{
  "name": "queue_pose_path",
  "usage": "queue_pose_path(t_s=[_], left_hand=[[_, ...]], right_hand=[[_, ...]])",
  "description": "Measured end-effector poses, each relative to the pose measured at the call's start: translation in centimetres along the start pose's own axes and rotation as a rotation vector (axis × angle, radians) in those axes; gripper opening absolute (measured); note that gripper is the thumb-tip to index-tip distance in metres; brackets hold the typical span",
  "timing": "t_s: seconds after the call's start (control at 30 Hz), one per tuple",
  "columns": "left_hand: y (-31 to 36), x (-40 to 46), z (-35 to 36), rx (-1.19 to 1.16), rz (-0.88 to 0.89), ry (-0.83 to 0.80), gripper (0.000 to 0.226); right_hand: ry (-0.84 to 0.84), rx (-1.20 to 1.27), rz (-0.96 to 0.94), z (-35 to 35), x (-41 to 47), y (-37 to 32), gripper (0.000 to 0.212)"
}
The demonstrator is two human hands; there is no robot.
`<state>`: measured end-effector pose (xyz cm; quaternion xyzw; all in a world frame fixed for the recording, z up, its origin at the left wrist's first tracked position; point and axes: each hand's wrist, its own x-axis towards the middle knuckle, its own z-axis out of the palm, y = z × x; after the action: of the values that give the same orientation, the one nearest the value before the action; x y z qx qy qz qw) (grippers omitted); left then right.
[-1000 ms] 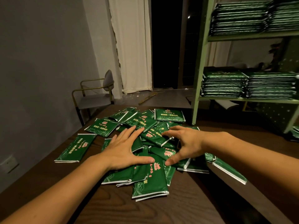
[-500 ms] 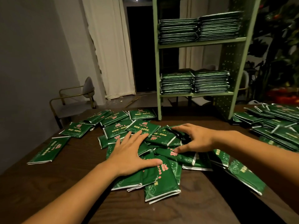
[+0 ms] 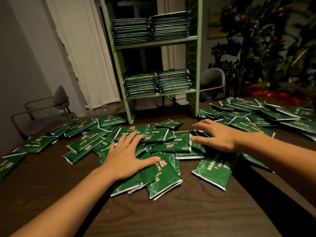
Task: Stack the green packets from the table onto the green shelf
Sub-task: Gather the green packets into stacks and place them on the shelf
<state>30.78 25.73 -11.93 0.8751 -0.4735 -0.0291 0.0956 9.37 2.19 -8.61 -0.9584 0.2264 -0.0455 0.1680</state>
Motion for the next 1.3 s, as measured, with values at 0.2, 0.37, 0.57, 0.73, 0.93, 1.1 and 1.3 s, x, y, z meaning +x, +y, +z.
queue_pose_path(t_s=[0.2,0.37,0.57,0.73,0.93,1.1,1.3], left_hand=[[1.5,-0.3,0.5,0.004,0.050,0.036,0.127],[2.1,-0.8,0.5,0.028,0.093,0.081,0.114],[2.5,0.6,0.3,0.043,0.085,0.259,0.108],[3.3,2.8,-0.3,-0.060,0.053,0.150,0.084],[2.7,4.3,0.0,-0.136,0.084,0.052,0.073],[2.1,4.4,0.2,-0.114,0.119,0.082,0.067],[2.1,4.2,0.3,-0.123,0.159,0.113,0.056]], right_hand=[[0.055,-0.092,-0.062,2.8,-2.6,0.7,0.086],[0.171,-0.073,-0.055,3.9,-2.1,0.1,0.086],[0.309,0.021,-0.072,3.0,-0.5,-0.1,0.084],[0.312,0.015,-0.094,1.8,3.2,-2.2,0.067],[0.004,0.101,0.011,3.4,8.0,-4.9,0.095],[0.084,0.150,-0.006,4.2,8.0,-5.1,0.096],[0.345,0.144,0.053,4.5,7.5,-4.2,0.039]])
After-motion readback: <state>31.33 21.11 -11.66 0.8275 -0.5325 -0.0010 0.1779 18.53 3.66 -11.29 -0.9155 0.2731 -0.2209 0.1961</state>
